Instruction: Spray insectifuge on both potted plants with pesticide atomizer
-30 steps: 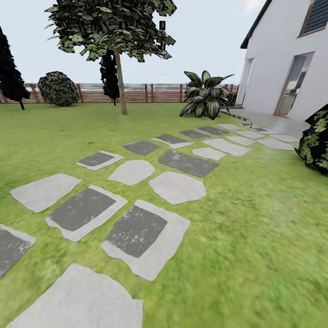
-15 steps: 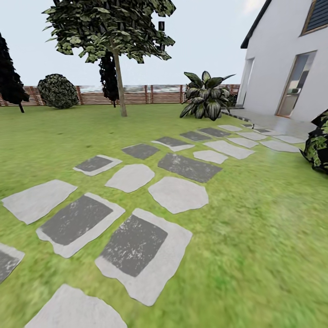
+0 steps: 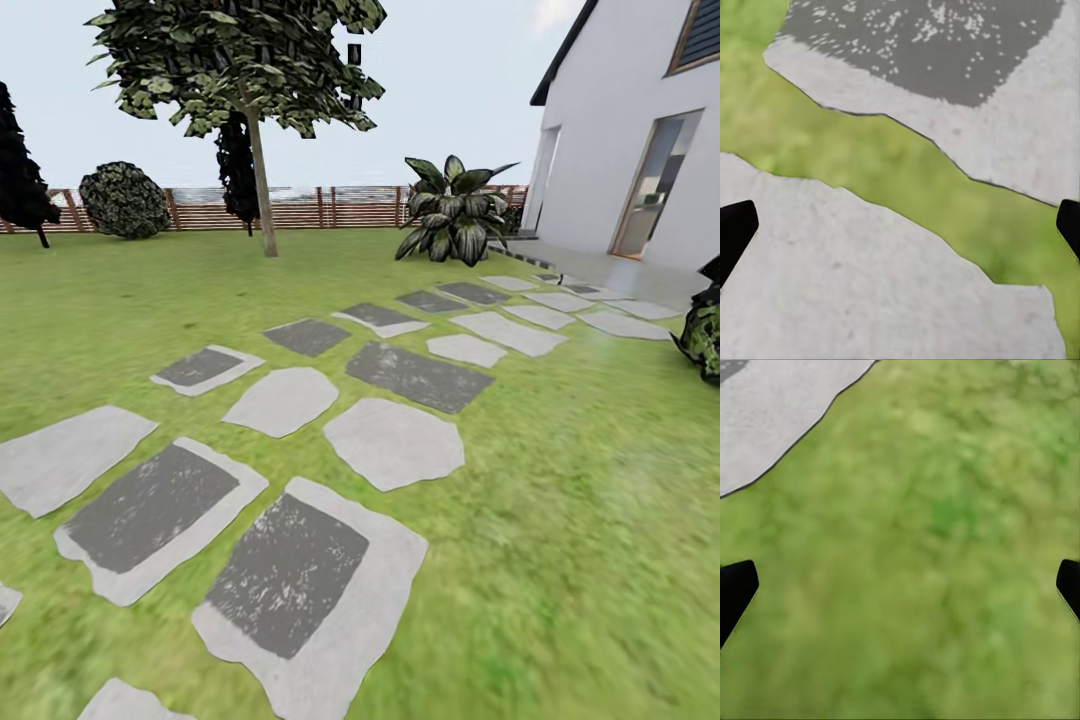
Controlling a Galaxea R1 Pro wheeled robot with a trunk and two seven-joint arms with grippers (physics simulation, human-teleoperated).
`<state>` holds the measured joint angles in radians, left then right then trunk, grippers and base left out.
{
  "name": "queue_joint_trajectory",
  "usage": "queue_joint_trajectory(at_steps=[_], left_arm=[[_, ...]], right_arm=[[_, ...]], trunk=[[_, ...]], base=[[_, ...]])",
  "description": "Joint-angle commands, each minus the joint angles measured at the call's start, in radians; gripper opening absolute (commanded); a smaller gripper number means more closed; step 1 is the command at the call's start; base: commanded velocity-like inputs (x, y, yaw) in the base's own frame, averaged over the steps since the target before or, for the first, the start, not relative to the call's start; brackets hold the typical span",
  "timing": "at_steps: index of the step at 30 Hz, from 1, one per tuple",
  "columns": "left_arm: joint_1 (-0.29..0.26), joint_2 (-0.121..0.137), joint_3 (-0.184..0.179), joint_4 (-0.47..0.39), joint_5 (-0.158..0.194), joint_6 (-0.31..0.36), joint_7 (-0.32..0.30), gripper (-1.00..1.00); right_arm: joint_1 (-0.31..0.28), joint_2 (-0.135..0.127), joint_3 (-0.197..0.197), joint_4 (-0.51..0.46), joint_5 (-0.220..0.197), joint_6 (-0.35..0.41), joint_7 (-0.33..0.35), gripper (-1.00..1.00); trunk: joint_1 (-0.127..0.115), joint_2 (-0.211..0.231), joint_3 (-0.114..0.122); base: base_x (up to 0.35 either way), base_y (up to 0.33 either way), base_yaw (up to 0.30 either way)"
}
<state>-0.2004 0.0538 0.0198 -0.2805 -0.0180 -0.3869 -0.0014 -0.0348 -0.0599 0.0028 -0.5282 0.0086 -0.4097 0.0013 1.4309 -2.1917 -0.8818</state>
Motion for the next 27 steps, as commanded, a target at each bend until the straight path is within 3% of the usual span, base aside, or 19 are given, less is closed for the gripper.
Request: queue_joint_trajectory(at_steps=[1, 27], left_arm=[[-0.001, 0.0, 0.002, 0.0, -0.002, -0.004, 0.0, 1.0], [-0.001, 0.0, 0.003, 0.0, -0.002, -0.003, 0.0, 1.0]], right_arm=[[0.0, 0.0, 0.0, 0.001, 0.001, -0.003, 0.0, 1.0], [0.0, 0.0, 0.0, 0.001, 0.001, -0.003, 0.0, 1.0]], trunk=[[0.0, 0.0, -0.001], [0.0, 0.0, -0.001]], base=[[0.339, 0.0, 0.0], [0.339, 0.029, 0.0]])
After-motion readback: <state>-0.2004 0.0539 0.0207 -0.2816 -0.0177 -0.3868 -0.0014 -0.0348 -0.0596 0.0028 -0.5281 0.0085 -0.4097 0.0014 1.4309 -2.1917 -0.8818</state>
